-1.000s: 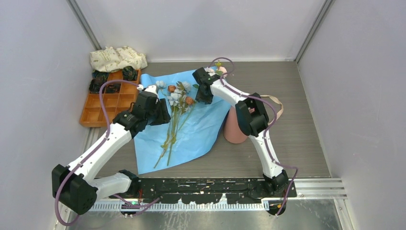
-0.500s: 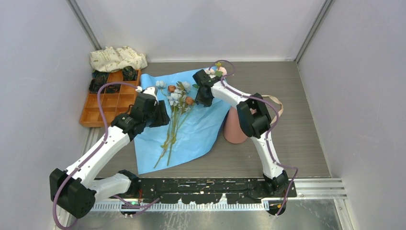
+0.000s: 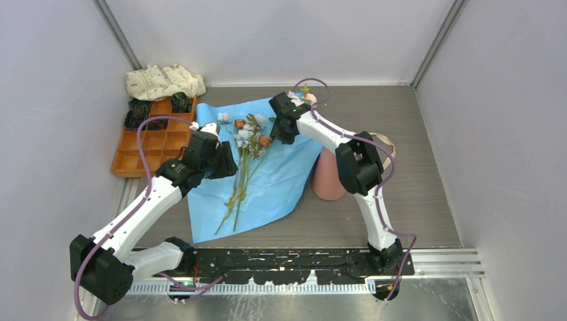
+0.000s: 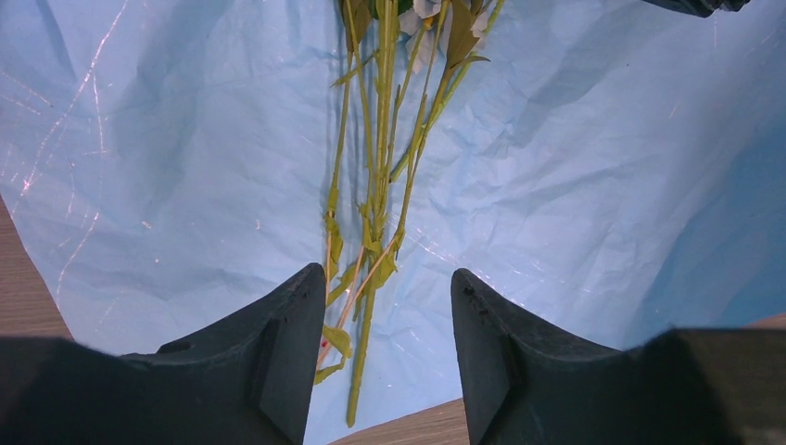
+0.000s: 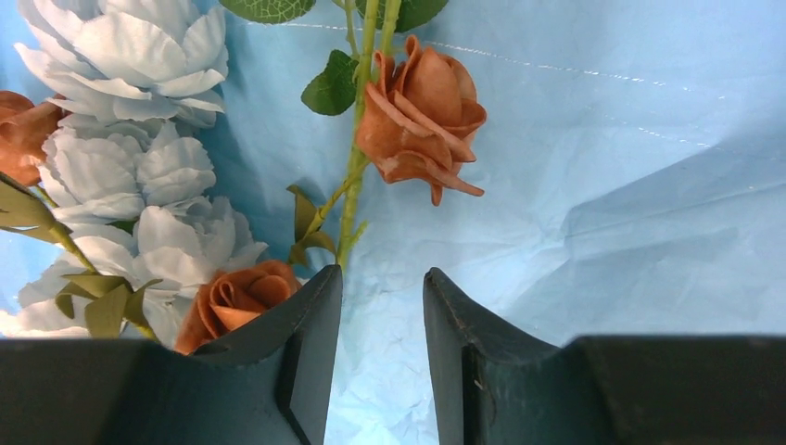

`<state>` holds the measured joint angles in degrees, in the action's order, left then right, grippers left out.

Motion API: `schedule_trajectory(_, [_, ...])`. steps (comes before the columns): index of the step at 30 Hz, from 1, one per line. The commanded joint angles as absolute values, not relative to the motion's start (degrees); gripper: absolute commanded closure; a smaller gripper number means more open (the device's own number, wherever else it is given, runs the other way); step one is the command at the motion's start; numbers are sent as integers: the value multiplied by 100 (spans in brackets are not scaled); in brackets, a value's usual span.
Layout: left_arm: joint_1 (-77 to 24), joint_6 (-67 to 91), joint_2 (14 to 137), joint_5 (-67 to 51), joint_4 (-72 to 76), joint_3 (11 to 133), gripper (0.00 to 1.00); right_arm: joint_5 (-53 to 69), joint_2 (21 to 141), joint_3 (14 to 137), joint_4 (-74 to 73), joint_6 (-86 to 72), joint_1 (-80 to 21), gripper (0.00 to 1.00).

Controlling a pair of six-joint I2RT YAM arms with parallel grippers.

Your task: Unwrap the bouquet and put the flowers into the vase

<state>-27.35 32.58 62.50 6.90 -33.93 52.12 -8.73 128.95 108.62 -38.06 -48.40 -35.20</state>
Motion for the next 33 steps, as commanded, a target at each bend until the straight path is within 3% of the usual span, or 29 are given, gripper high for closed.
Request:
schedule_trajectory(1, [-2723,3274,6165,659,-3289,5227,47,-835,12963,11498,-3856,-4904,-3555,56])
schedule_trajectory(17, [-2729,3267,6016,808,-3361,5110,47,-791,13694,11858,-4052,-4938,-3550,58])
schedule_trajectory(19, [-2724,3264,6028,800,-3358,5113,47,-795,13747,11892,-4052,-4952,-3546,65])
schedule_trajectory(22, [-2720,3262,6034,789,-3419,5156,48,-840,13754,11926,-4034,-4979,-3536,90])
schedule_trajectory(24, [-2722,3269,5988,819,-3455,5155,48,-932,13668,11906,-4042,-4975,-3537,98])
schedule_trajectory(33, [-2724,3260,5878,905,-3486,5128,48,-1535,12379,11128,-3953,-4824,-3537,99])
